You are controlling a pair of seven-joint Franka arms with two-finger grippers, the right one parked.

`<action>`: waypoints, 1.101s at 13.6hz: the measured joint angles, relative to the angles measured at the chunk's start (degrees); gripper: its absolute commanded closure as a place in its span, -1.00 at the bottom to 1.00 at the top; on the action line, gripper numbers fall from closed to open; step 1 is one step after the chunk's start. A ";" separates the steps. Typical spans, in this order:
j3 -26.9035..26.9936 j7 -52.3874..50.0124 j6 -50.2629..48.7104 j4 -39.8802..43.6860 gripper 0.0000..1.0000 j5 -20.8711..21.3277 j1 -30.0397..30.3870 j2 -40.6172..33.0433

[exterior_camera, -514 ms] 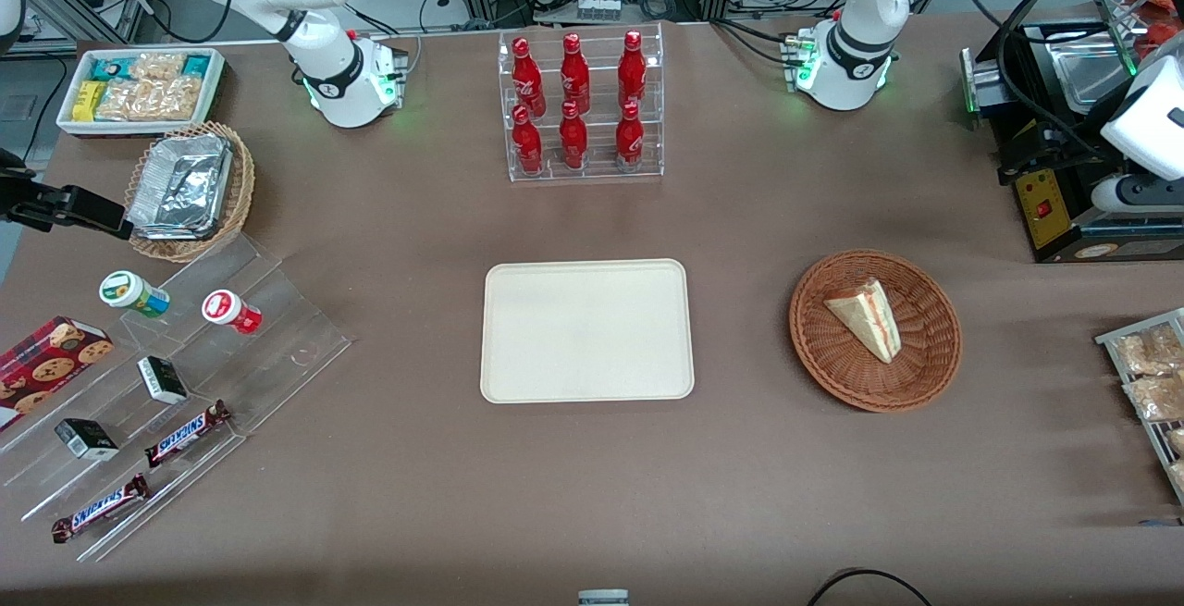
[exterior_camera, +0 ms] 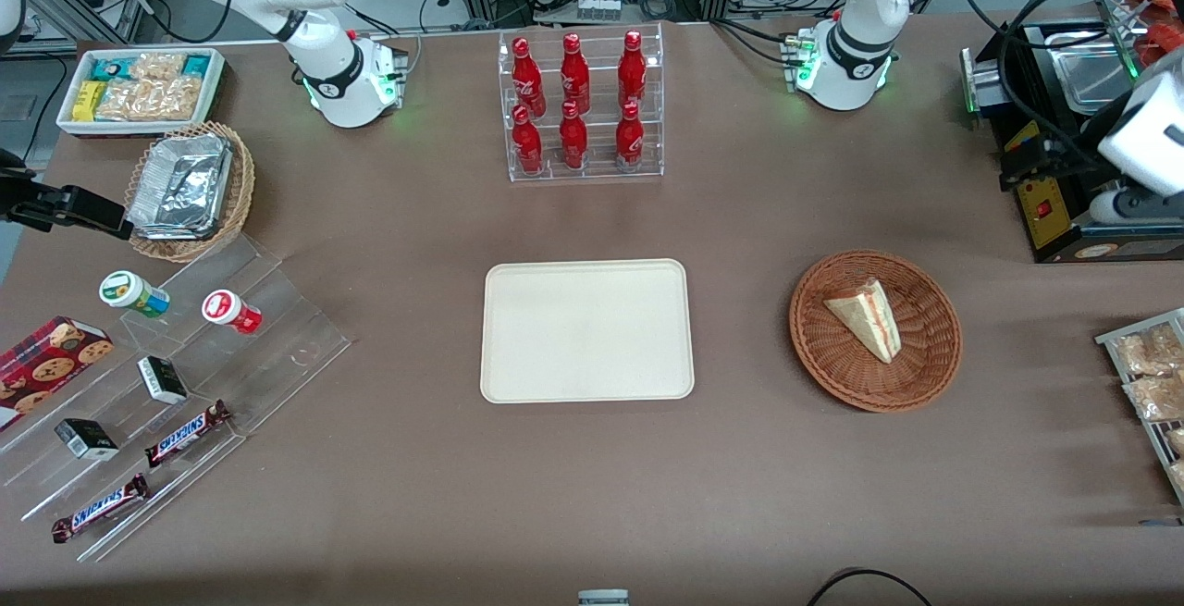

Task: Place sandwich from basket to tray
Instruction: 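Move the left gripper from rest toward the wicker basket, then lower the open left gripper over the wrapped sandwich and close on it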

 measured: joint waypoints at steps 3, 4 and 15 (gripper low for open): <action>0.36 -4.64 8.14 -5.23 -0.99 0.17 0.24 2.55; 0.38 -8.26 12.42 -8.40 -0.99 0.18 0.25 2.80; -4.37 -39.50 53.33 -39.52 -0.99 0.05 -0.63 3.33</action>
